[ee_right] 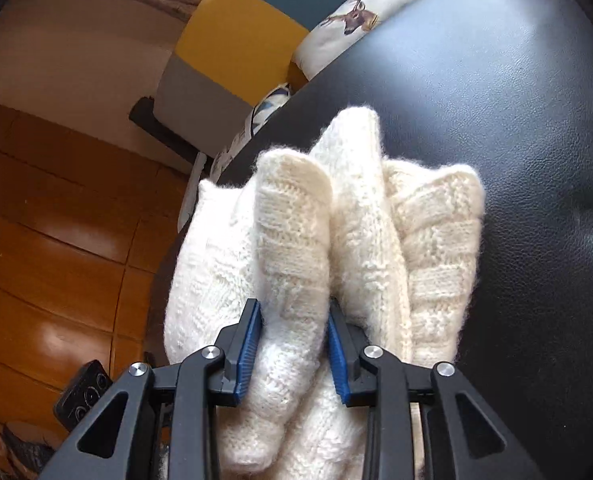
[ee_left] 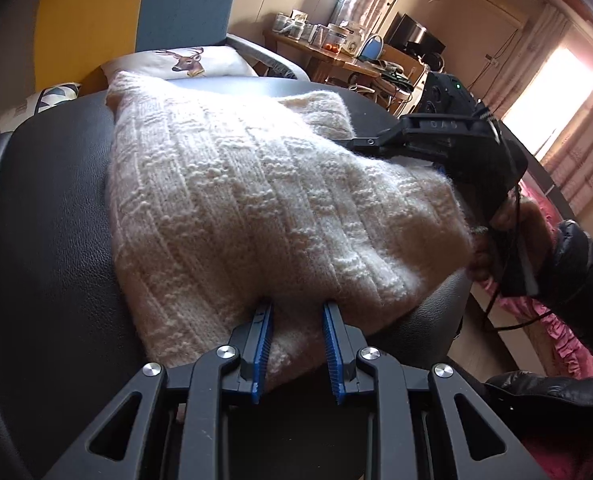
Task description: Fold clothes
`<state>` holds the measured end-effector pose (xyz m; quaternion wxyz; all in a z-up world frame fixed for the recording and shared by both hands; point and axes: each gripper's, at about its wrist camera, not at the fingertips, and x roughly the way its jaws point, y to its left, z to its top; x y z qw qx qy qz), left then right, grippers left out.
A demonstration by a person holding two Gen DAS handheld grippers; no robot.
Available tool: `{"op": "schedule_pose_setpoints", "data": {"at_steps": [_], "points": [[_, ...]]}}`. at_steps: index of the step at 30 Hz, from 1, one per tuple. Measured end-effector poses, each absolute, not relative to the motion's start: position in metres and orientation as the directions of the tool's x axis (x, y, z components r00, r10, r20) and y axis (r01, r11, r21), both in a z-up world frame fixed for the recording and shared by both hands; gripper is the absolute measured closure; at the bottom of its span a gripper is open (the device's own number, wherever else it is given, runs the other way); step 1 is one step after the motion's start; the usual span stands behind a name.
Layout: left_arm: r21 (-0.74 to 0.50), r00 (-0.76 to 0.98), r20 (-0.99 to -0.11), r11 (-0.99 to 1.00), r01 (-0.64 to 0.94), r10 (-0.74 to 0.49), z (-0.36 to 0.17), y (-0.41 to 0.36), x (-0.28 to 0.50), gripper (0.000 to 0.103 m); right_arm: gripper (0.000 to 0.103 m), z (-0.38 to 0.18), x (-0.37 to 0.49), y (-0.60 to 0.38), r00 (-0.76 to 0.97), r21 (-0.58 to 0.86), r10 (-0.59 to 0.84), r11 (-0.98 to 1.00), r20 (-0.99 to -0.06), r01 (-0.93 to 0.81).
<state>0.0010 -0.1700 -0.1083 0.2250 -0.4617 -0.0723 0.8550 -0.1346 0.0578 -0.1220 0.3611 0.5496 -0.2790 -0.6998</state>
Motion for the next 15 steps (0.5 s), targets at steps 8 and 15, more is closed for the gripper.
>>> {"op": "schedule_pose_setpoints", "data": {"at_steps": [8, 15], "points": [[-0.300, -0.448, -0.785, -0.895, -0.331, 0.429, -0.109, -0.167, 0.000, 0.078, 0.093, -0.044, -0.111, 0.062, -0.308, 0.661, -0.755, -0.656, -0.579, 0.364], [-0.333, -0.449, -0.776, -0.892, -0.305, 0.443, -0.111, -0.170, -0.001, 0.077, 0.093, -0.117, -0.102, 0.090, -0.258, 0.624, -0.678, -0.735, -0.689, 0.266]]}}
